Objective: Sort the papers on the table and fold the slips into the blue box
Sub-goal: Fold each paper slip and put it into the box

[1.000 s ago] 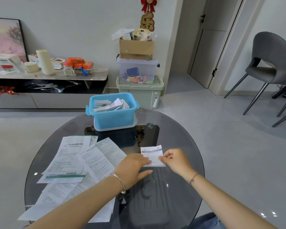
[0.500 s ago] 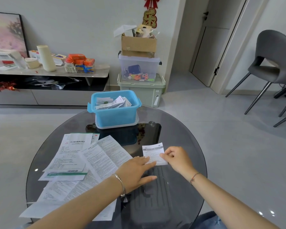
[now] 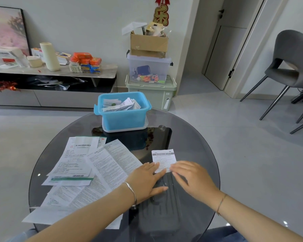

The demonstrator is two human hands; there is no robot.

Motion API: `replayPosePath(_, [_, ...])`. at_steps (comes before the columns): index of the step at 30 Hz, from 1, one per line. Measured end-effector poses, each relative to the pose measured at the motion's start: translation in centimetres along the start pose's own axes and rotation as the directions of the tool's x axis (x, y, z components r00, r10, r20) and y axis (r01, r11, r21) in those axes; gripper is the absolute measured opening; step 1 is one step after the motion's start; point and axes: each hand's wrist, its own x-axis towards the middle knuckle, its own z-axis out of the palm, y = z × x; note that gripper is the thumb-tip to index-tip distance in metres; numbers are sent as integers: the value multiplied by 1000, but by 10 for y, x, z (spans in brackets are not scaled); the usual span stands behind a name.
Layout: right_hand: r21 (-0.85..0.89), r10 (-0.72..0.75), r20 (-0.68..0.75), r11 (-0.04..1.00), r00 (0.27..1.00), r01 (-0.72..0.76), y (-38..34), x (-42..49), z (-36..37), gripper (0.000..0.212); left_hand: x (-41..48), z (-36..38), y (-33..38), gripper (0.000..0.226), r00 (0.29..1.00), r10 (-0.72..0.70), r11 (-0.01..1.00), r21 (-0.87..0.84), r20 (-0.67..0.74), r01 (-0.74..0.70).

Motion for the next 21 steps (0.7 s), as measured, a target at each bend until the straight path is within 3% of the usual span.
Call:
replayPosePath(6, [-22, -69, 57, 997, 996, 70, -1, -6, 5, 34, -4, -1, 4, 69, 1000, -13, 1000, 17, -4, 13])
replayPosePath(13, [-81, -72, 95, 994, 993, 80, -2, -7, 3, 36, -8, -4, 1, 106, 1000, 3, 1000, 19, -13, -3])
replayPosePath(21, [-111, -3, 82, 994, 997, 12, 7, -11, -5, 37, -15, -7, -14, 105, 997, 74, 989, 131, -7, -73])
